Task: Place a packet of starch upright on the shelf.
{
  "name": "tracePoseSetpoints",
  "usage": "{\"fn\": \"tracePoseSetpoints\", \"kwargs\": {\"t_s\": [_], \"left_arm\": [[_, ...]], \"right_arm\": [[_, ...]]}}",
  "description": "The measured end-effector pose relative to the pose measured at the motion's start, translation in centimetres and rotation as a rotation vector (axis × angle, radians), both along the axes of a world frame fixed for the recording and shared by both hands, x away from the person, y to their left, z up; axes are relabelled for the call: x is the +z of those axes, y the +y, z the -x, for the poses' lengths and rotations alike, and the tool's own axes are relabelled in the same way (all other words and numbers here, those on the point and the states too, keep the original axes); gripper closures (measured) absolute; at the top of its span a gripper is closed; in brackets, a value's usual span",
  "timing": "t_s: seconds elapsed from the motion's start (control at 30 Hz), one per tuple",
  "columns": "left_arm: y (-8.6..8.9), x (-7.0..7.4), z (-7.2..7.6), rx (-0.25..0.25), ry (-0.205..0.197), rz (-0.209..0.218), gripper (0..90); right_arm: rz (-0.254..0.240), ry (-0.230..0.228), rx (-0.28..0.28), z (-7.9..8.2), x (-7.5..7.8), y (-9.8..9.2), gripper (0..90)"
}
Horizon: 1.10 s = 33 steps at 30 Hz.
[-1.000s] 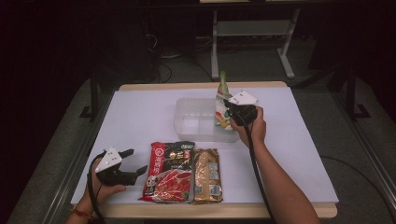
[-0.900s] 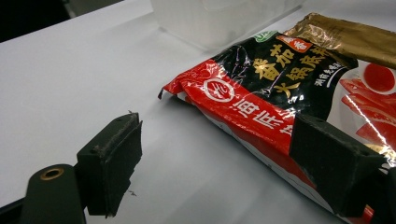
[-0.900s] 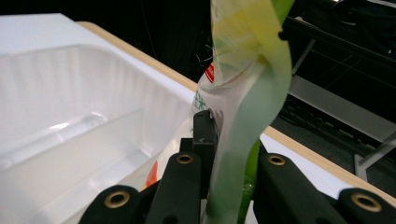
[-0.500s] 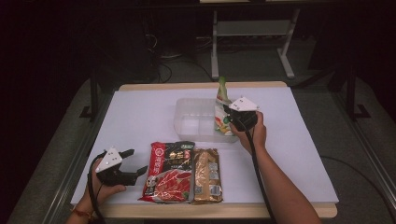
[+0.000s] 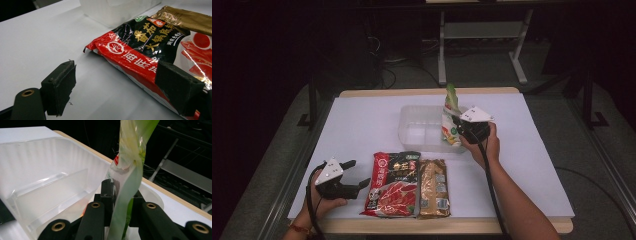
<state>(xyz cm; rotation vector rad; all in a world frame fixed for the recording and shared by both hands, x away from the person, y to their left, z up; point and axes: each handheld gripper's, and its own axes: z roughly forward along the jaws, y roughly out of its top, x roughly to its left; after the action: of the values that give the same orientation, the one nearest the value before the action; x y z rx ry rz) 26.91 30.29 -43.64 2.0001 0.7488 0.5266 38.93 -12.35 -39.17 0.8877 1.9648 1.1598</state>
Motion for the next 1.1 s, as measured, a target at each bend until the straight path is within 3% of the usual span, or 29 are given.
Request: {"fn": "tracePoseSetpoints", "kwargs": {"t_s": [0.27,0.33,1.1], "left_arm": [[0.0,0.0,0.0,-0.004,0.007,-0.003,16.6],[-0.1,-0.1,0.0,-0.008,0.009,-0.004,20.6],[0.2,0.1,0.0,0.013,0.0,0.018,18.2]], "right_arm": [[0.006,0.017,0.021,0.4,-0.1,-0.2,76.4],[0.009,0.021,0.021,0.5,-0.2,-0.3,76.2],[0.055,0.02,0.041,1.5,-1.3,-0.2,75.4]]}}
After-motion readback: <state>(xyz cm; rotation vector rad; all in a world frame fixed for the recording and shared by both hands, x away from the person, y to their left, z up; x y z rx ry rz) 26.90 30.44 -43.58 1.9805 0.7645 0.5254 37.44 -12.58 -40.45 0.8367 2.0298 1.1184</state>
